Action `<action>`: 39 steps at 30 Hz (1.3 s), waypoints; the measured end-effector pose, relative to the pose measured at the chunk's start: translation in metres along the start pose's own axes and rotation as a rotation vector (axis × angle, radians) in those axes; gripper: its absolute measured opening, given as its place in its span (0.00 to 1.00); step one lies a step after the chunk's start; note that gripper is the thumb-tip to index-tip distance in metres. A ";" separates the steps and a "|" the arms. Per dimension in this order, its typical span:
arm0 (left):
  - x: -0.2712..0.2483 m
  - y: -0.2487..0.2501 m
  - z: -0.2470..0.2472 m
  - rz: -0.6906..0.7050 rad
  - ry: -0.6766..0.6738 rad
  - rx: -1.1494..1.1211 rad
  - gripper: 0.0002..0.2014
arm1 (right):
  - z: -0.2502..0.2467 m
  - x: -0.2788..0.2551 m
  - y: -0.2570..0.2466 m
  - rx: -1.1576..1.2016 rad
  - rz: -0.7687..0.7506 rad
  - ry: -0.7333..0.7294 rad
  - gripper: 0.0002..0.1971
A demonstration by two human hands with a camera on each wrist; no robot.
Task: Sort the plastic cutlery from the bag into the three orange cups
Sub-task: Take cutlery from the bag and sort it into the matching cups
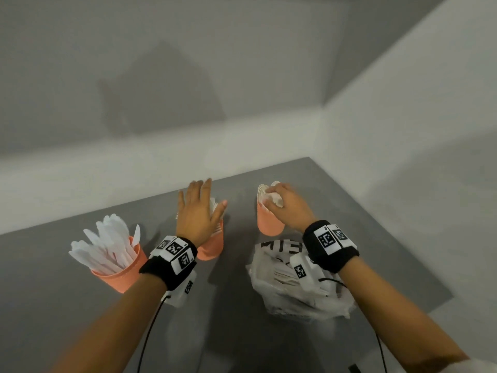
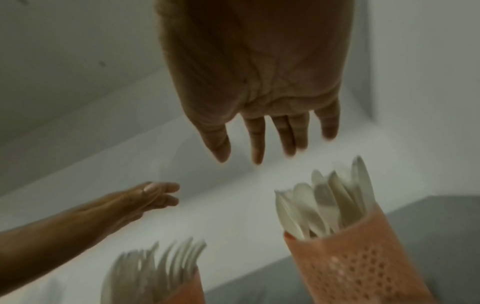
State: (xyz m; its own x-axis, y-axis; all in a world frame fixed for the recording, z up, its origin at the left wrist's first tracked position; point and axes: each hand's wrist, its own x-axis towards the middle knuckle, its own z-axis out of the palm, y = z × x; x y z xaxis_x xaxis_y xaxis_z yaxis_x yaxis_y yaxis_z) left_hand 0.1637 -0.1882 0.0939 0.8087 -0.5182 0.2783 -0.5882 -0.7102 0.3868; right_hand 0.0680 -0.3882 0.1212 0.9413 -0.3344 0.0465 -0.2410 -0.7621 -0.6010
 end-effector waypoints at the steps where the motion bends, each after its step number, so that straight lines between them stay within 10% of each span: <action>1: -0.004 0.011 -0.005 0.065 0.085 -0.114 0.37 | -0.009 -0.008 -0.004 0.080 -0.015 -0.006 0.11; 6: -0.029 0.072 -0.008 0.200 -0.039 -0.499 0.19 | -0.024 -0.055 -0.003 0.020 0.030 -0.489 0.08; 11: -0.054 0.089 0.031 0.207 -0.221 -0.425 0.07 | 0.005 -0.086 0.026 -0.409 0.155 -0.737 0.15; 19: -0.088 0.082 0.071 -0.098 -0.681 -0.223 0.25 | 0.063 -0.101 0.076 -0.510 0.180 -0.581 0.27; 39: -0.085 0.077 0.054 -0.055 -0.557 -0.245 0.21 | 0.069 -0.096 0.079 -0.352 0.196 -0.494 0.19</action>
State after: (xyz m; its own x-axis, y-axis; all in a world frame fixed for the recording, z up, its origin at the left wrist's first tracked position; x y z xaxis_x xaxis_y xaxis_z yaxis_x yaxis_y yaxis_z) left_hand 0.0496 -0.2248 0.0532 0.6762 -0.7019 -0.2238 -0.4742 -0.6472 0.5969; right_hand -0.0253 -0.3785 0.0143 0.8494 -0.2551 -0.4620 -0.4041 -0.8774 -0.2585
